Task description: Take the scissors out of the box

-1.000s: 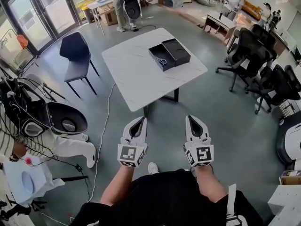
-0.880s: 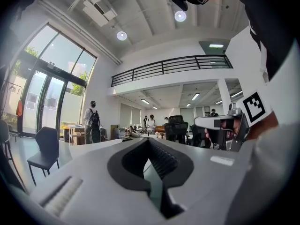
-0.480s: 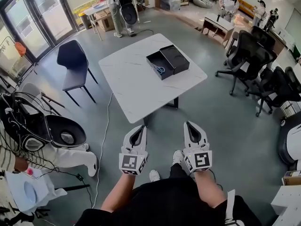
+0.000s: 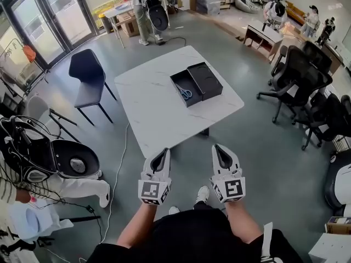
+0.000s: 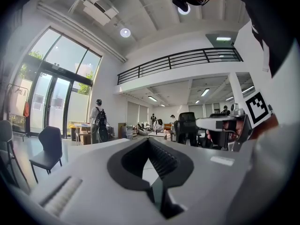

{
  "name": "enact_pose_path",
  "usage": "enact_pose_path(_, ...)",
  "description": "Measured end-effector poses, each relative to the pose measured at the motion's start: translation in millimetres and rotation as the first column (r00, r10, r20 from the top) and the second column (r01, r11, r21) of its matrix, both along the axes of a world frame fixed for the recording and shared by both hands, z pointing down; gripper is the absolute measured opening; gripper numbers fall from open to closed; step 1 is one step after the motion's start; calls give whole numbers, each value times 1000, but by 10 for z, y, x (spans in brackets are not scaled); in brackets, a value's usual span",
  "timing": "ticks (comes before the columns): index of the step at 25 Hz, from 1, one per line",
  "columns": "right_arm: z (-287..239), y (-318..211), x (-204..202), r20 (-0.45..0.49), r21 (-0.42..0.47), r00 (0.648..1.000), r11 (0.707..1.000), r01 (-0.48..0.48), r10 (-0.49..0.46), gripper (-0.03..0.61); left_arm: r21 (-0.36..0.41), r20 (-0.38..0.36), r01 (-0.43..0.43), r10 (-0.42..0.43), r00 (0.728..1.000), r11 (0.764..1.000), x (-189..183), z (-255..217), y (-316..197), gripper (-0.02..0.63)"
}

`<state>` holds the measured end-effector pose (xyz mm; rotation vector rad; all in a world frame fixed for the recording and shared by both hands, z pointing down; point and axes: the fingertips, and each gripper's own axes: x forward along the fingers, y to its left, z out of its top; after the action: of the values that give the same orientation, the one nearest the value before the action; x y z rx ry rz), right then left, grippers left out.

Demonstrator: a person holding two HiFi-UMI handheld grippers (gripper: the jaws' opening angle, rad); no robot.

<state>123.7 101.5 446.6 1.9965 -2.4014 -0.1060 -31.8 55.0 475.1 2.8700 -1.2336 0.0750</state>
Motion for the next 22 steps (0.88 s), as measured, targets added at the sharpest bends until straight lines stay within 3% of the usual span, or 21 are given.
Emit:
enact_pose_path(7,9,-363,358,34,-4,995,996,90,-90,8,-17,26,25,-25,999,1000,360,52,-295,9)
enact_pose_path(22,150,-587,836,53,-36,986,986,161,-159,8,-62,26,98,-97,995,993,769,82,-486,9)
